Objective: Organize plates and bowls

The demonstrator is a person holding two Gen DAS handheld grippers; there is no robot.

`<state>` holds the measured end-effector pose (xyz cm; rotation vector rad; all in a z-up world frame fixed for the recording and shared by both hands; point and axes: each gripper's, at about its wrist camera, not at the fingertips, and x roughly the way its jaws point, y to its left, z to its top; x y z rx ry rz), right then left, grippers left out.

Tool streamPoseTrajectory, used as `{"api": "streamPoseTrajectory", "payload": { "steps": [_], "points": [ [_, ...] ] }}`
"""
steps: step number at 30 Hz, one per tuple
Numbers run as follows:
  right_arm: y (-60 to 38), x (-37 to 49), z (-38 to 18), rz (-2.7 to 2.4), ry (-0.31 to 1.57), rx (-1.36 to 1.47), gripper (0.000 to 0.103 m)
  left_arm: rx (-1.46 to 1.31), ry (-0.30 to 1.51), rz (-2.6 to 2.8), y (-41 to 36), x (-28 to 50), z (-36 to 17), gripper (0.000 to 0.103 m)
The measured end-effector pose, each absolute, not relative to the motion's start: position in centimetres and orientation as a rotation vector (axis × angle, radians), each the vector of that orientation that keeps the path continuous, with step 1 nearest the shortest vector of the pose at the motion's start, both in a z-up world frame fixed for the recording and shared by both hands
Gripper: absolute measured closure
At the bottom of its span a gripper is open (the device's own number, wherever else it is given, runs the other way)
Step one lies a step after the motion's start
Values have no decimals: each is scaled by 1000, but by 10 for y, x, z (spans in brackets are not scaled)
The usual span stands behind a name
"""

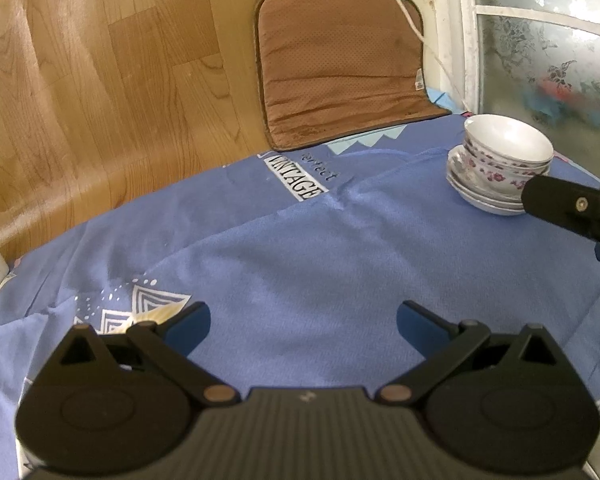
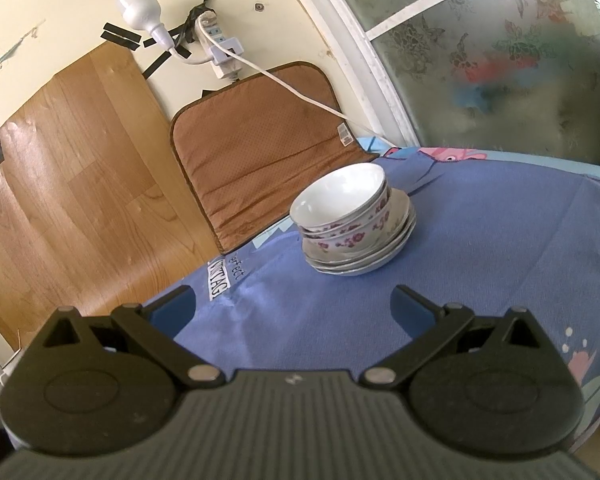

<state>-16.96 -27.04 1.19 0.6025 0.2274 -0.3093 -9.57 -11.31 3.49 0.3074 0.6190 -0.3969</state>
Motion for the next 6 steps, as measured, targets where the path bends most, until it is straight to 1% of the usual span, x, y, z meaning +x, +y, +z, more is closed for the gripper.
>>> {"api": "streamPoseTrajectory", "payload": {
  "steps": [6],
  "points": [
    [-271, -170, 12, -310, 228, 602, 0, 287, 605, -431, -113, -98, 37, 0]
  ]
}}
